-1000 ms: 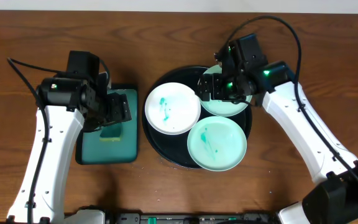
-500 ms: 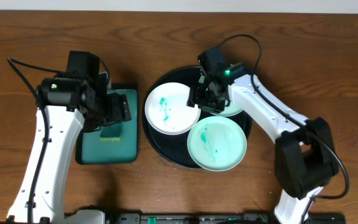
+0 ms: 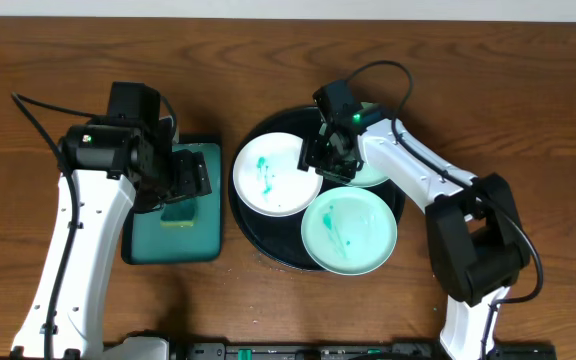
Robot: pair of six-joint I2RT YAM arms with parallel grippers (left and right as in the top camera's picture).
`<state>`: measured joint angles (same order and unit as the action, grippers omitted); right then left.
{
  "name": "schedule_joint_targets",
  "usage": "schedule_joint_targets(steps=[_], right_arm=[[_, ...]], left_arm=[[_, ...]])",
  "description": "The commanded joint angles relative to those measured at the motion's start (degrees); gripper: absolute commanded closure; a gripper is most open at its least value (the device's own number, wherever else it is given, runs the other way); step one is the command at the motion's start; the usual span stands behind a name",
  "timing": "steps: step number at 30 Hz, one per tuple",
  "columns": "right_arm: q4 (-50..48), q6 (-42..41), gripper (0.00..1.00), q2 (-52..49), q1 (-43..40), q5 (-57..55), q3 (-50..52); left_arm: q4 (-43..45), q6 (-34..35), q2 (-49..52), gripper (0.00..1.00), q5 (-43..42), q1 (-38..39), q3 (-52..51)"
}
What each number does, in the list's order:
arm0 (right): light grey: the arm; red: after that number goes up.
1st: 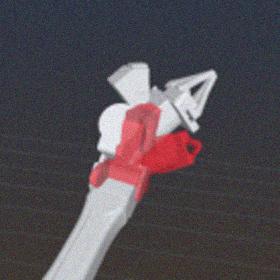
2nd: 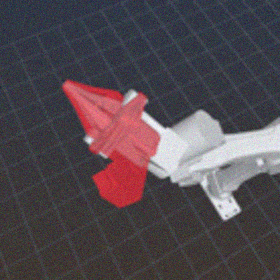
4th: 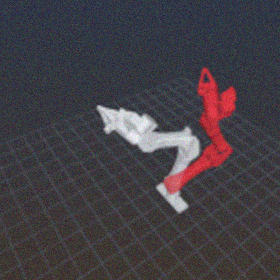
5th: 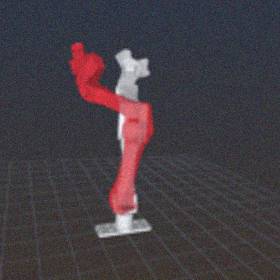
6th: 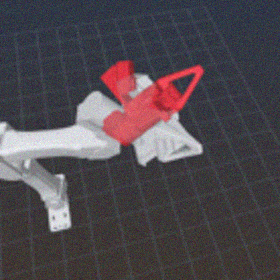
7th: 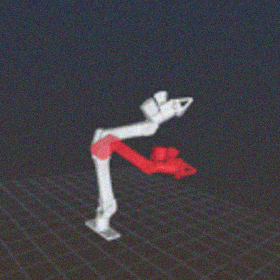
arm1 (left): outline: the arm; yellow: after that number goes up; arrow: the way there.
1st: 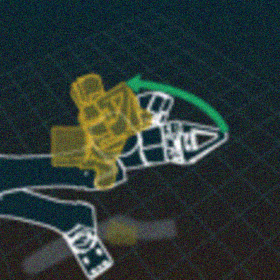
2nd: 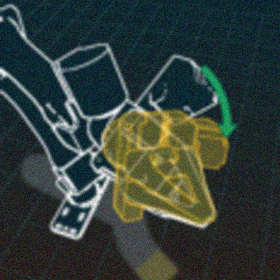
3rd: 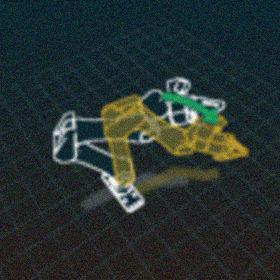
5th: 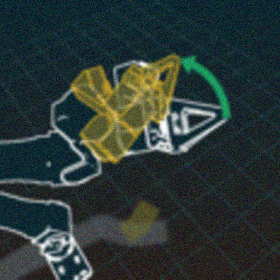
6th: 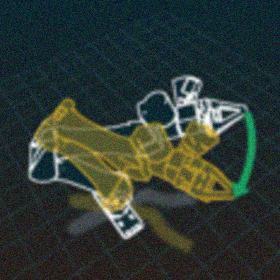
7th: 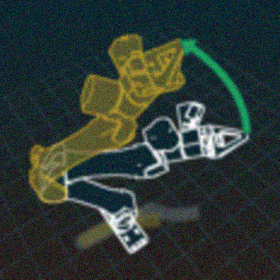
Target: Clean dirty plates on tray and stack at the side
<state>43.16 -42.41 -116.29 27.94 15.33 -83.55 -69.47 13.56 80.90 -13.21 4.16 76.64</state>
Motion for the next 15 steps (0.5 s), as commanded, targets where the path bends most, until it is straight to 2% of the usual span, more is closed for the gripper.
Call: schedule_joint_targets(steps=[1, 10, 14, 15], right_arm=[[-0.11, -0.83, 0.39, -1.81, -0.09, -0.74, -0.63], [-1.22, -0.26, 0.41, -2.91, -0.09, -3.06, -0.63], [-1.79, -0.15, 0.6, -2.99, -0.09, -3.13, -0.63], [-1.79, -0.15, 0.62, -2.99, -0.09, -3.13, -0.63]], left_arm=[[-0.35, 0.5, 0.33, 0.18, 0.15, -0.28, 1.2], [-0.33, 0.5, 0.33, 0.18, 0.15, -0.28, 1.2], [-0.33, 0.5, 0.33, 0.18, 0.15, -0.28, 1.2], [-0.33, 0.5, 0.33, 0.18, 0.15, -0.28, 1.2]])
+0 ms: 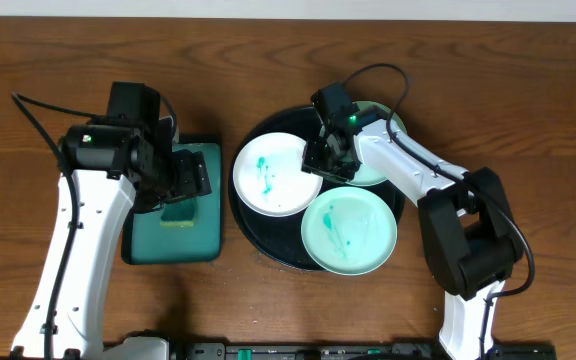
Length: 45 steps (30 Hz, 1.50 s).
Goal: Clean dirty plates on tray and stack at the side
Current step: 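Lower the left gripper into the water and grasp the green sponge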
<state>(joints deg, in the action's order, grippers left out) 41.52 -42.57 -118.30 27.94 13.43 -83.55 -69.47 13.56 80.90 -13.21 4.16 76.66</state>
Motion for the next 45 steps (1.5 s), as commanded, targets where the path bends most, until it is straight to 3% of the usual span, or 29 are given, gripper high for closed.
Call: schedule_joint_targets(steps=[1, 7, 11, 14, 20, 24, 26, 30, 33, 39, 45], right_arm=[[-0.17, 0.0, 0.61, -1.11, -0.09, -1.22, -0.61], [0.0, 1.09, 0.7, -3.56, 0.83, -1.18, -0.61], [-0.17, 1.07, 0.96, -4.28, 1.11, -1.2, -0.61], [-0.15, 1.09, 0.99, -4.28, 1.09, -1.2, -0.61], [0.5, 1.49, 0.99, -4.28, 1.09, -1.18, -0.61], [1.14, 1.51, 0.99, -4.28, 1.11, -1.18, -0.61], [1.33, 1.97, 0.99, -4.28, 1.18, -1.16, -0.61], [1.62, 2.99, 0.99, -4.28, 1.2, -1.18, -0.61], [1.7, 3.04, 0.99, -4.28, 1.2, -1.18, -0.61], [1.73, 3.37, 0.99, -4.28, 1.2, -1.16, -0.61], [2.71, 5.53, 0.99, -4.28, 1.2, -1.18, -0.61]], left_arm=[[-0.33, 0.5, 0.33, 0.18, 0.17, -0.28, 1.2], [-0.33, 0.5, 0.33, 0.18, 0.17, -0.28, 1.18], [-0.33, 0.5, 0.33, 0.18, 0.15, -0.28, 1.18], [-0.33, 0.5, 0.33, 0.18, 0.15, -0.28, 1.18], [-0.35, 0.52, 0.33, 0.18, 0.15, -0.28, 1.18], [-0.28, 0.5, 0.33, 0.29, 0.22, -0.28, 1.2], [-0.31, 0.5, 0.33, 0.38, 2.38, -0.28, 1.18], [0.81, 0.5, 0.37, 0.39, 10.45, -0.31, 0.39], [1.79, 0.5, 0.76, 0.39, 11.56, -0.31, -0.24], [6.73, 0.48, 3.69, 0.42, 11.58, -0.31, -3.3], [14.03, 0.76, 11.98, 0.51, 12.74, -1.44, -8.33]])
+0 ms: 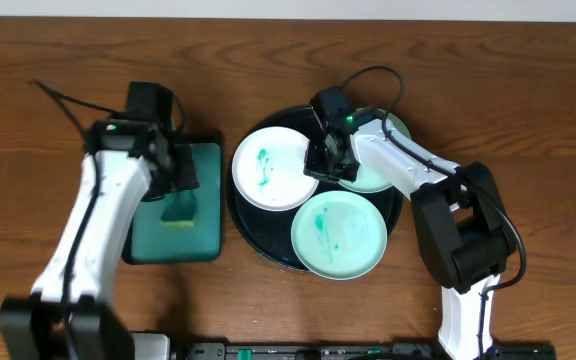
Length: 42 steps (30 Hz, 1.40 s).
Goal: Clean dirty plates on tray and stack at the side
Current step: 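Lower the left gripper into the water and grasp the green sponge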
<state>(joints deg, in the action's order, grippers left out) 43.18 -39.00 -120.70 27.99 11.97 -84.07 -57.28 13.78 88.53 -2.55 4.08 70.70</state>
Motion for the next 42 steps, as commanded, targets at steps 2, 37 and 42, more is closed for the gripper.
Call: schedule_joint_targets(steps=[2, 37, 42], right_arm=[[1.46, 2.51, 0.99, -1.88, 1.16, 0.28, -0.09], [1.88, 3.52, 0.99, -1.88, 1.16, 0.28, -0.09], [2.29, 3.52, 0.99, -1.88, 1.16, 0.28, -0.09]], left_arm=[[3.08, 0.52, 6.71, 0.51, 2.16, -2.67, -2.4], [10.54, -2.58, 21.09, 0.8, -4.72, -7.5, -2.4], [10.99, -2.54, 21.14, 0.93, -4.76, -7.5, -2.38]])
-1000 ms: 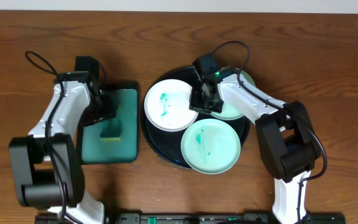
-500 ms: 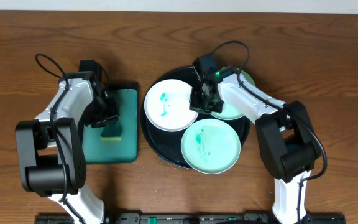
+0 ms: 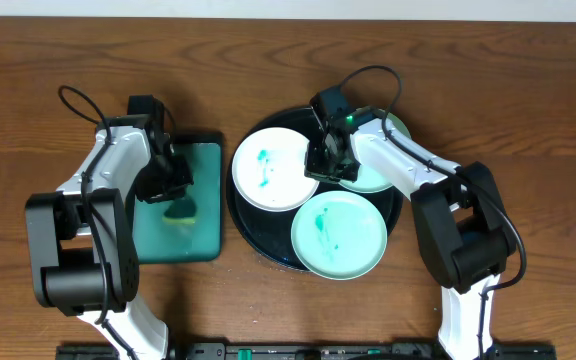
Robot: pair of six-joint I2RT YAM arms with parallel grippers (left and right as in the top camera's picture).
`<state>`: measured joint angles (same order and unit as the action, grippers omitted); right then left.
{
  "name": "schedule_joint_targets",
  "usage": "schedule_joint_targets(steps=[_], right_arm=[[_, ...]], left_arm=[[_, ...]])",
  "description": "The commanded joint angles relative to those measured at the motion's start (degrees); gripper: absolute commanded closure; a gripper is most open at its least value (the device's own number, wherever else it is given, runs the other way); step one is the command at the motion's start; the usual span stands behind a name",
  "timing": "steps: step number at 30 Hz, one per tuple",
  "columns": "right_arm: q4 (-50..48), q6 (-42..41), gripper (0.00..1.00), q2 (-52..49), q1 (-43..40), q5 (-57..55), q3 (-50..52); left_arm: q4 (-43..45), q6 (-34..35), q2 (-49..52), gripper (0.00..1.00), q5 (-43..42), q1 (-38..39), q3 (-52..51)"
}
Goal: Clean dirty plates on tray and stack at the side
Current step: 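Lower the left gripper into the water and grasp the green sponge, then lift the sponge out of the water with the left gripper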
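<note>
Three plates lie on a round black tray. A white plate with green smears lies at its left. A mint plate, also smeared, lies at the front. A pale green plate at the back right is partly under my right arm. My right gripper sits at the white plate's right rim and looks shut on it. My left gripper is low over a yellow-green sponge. Its fingers are hidden by the wrist, so their state is unclear.
The sponge rests on a dark green rectangular tray just left of the black tray. Brown wooden tabletop surrounds both trays. Cables loop above each arm.
My left arm has swung in, so its gripper now sits lower over the green tray, close against the sponge. The right gripper and the three plates have not visibly moved.
At first my left gripper hovered over the sponge and my right gripper was at the white plate's right edge. Later the white and mint plates lay slightly further left, with the right gripper still on the rim. Now the left gripper is down at the sponge.
</note>
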<state>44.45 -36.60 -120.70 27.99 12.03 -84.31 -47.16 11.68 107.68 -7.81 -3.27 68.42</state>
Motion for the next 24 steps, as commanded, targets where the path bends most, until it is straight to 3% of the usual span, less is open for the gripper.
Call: schedule_joint_targets(steps=[1, 7, 24], right_arm=[[1.16, 1.11, 0.99, -1.88, 1.16, 0.24, 0.15], [1.66, 1.55, 0.99, -1.88, 1.16, 0.24, 0.15], [1.27, 1.86, 0.99, -1.88, 1.16, 0.22, 0.15]], left_arm=[[0.98, -0.42, 1.92, 0.93, 0.5, -0.15, -0.07], [0.28, -0.44, -4.0, 0.93, -0.61, -0.13, 0.59], [5.07, -9.68, -39.78, 0.93, -0.13, -0.15, 0.59]])
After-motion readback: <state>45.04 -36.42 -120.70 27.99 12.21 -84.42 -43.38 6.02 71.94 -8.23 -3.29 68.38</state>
